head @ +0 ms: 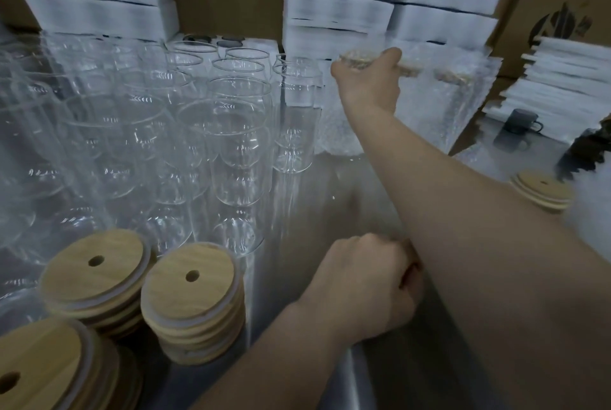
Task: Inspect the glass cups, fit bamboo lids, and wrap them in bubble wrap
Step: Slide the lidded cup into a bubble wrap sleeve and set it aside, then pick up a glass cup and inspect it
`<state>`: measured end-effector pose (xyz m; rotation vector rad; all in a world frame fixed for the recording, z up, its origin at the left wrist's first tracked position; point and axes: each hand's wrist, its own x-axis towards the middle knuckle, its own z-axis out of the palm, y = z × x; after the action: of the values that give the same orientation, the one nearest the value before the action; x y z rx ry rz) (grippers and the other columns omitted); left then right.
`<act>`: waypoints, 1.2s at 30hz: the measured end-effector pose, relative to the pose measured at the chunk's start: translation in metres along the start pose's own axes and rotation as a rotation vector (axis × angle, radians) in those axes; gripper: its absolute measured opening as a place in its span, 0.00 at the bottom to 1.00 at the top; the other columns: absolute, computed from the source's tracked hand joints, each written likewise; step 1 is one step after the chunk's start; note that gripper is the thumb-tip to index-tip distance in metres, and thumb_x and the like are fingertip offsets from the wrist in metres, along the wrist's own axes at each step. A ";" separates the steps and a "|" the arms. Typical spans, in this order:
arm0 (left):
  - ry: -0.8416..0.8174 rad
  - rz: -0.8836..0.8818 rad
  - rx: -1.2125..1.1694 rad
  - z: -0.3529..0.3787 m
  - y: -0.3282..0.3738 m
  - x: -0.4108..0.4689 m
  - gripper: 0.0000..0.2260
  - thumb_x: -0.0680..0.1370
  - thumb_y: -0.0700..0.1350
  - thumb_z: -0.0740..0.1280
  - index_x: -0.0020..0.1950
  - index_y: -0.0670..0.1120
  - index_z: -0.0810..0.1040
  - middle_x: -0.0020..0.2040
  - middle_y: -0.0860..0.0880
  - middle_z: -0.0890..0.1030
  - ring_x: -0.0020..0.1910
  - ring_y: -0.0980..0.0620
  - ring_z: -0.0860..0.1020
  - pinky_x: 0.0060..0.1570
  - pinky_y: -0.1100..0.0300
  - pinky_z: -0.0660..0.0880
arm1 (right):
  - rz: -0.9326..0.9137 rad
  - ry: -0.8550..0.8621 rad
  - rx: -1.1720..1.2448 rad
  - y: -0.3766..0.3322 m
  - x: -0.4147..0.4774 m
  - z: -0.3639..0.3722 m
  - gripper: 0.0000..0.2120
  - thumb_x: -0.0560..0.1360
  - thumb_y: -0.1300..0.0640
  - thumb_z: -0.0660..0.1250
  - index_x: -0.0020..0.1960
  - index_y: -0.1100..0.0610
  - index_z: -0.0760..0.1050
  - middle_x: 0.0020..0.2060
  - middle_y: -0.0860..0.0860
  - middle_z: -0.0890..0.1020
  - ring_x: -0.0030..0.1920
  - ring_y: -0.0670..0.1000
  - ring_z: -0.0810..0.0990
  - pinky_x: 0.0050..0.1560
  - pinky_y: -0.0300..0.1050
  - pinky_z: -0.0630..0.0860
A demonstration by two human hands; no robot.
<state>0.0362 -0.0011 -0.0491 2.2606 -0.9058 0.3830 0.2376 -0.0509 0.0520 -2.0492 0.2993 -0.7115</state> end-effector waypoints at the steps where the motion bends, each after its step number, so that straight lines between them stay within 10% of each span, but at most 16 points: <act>1: 0.010 -0.005 -0.008 -0.001 0.000 0.000 0.11 0.73 0.49 0.57 0.34 0.50 0.56 0.38 0.41 0.78 0.39 0.34 0.73 0.34 0.54 0.63 | 0.004 0.002 -0.025 -0.001 0.001 0.003 0.37 0.72 0.44 0.70 0.73 0.57 0.57 0.68 0.55 0.70 0.63 0.61 0.73 0.58 0.55 0.75; 16: 0.096 0.055 0.000 -0.002 -0.004 0.002 0.11 0.70 0.48 0.57 0.34 0.51 0.55 0.28 0.44 0.73 0.26 0.38 0.69 0.28 0.64 0.59 | -0.020 0.036 -0.066 -0.001 -0.002 0.022 0.38 0.72 0.44 0.70 0.74 0.54 0.56 0.63 0.55 0.73 0.59 0.59 0.75 0.55 0.54 0.75; 25: -0.012 -0.064 -0.029 -0.002 -0.002 0.004 0.12 0.76 0.49 0.57 0.35 0.50 0.59 0.41 0.43 0.77 0.40 0.37 0.73 0.35 0.54 0.64 | 0.009 -0.207 -0.066 -0.002 0.007 0.011 0.39 0.72 0.46 0.71 0.74 0.54 0.53 0.67 0.55 0.69 0.66 0.60 0.70 0.53 0.51 0.70; 36: -0.022 -0.058 -0.051 -0.003 0.000 0.002 0.09 0.72 0.47 0.55 0.34 0.50 0.56 0.38 0.41 0.77 0.36 0.36 0.70 0.33 0.54 0.65 | -0.036 0.047 -0.267 0.007 0.013 0.012 0.33 0.75 0.48 0.68 0.73 0.55 0.58 0.67 0.54 0.68 0.60 0.58 0.73 0.43 0.49 0.66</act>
<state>0.0378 0.0001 -0.0455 2.2432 -0.8500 0.3068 0.2553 -0.0525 0.0454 -2.2968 0.4031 -0.7764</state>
